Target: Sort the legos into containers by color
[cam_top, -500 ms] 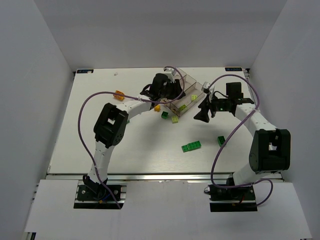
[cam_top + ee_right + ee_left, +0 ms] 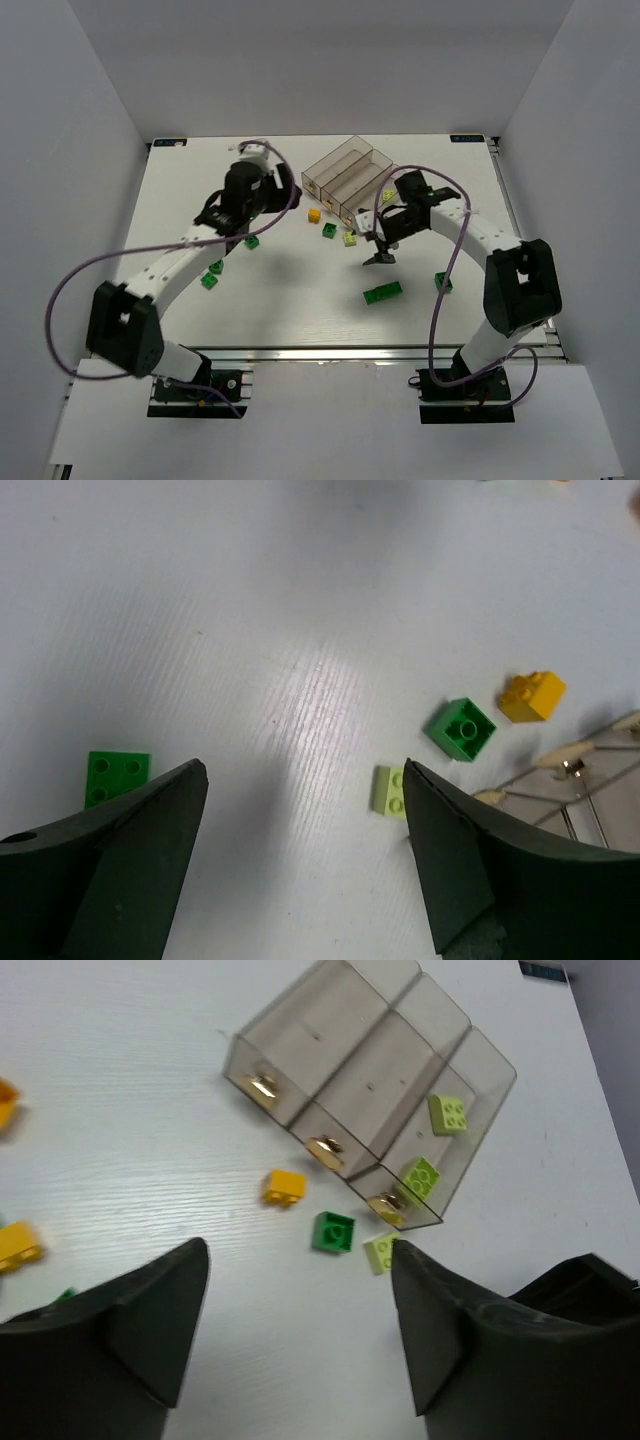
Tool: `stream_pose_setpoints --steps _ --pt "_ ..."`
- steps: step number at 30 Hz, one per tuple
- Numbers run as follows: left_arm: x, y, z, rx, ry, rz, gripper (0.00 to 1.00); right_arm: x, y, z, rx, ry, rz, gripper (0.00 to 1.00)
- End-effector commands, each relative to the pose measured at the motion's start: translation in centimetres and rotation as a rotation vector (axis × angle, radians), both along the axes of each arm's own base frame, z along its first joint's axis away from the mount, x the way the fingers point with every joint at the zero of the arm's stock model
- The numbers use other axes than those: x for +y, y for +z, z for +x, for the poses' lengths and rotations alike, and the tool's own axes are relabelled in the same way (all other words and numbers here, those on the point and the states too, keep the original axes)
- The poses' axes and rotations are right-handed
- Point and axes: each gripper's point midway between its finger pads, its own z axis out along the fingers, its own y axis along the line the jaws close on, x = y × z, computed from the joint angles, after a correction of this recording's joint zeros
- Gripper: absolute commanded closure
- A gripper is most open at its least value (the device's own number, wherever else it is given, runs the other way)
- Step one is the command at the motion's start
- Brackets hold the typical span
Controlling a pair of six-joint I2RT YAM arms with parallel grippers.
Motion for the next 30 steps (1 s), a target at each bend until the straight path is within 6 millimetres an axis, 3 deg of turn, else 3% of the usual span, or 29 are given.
stream_pose_setpoints --steps 1,3,5,7,11,18,30 --pt "5.5 -1.2 -3.4 0.040 0.175 0.014 0.14 1.6 -1.0 2.0 -0.119 -0.014 -0.137 0.18" --pt "7.4 -0.2 -4.8 0.014 0.220 -0.006 0.13 2.1 -1.7 2.6 -0.128 -0.020 -0.200 0.25" --pt "9.1 -1.7 -6.1 0.047 0.275 0.007 0.10 2.5 -2.5 3.9 -0.114 -0.037 -0.274 0.32" --pt "10.2 -1.3 -7.1 0.032 0.306 -0.003 0.09 3.5 -2.8 5.0 -0.118 -0.041 -0.312 0.35" --pt "12.1 -2.7 -8.9 0.057 0.363 0.025 0.07 4.1 -4.1 6.7 -0.133 -0.097 -0.397 0.36" --pt "13.5 -2.4 -10.1 0.042 0.400 0.036 0.04 3.4 -7.3 8.1 -0.128 -0.147 -0.532 0.36" --pt "13.2 -2.5 -9.8 0.047 0.385 0.047 0.03 3.3 -9.4 9.8 -0.150 -0.203 -0.586 0.35"
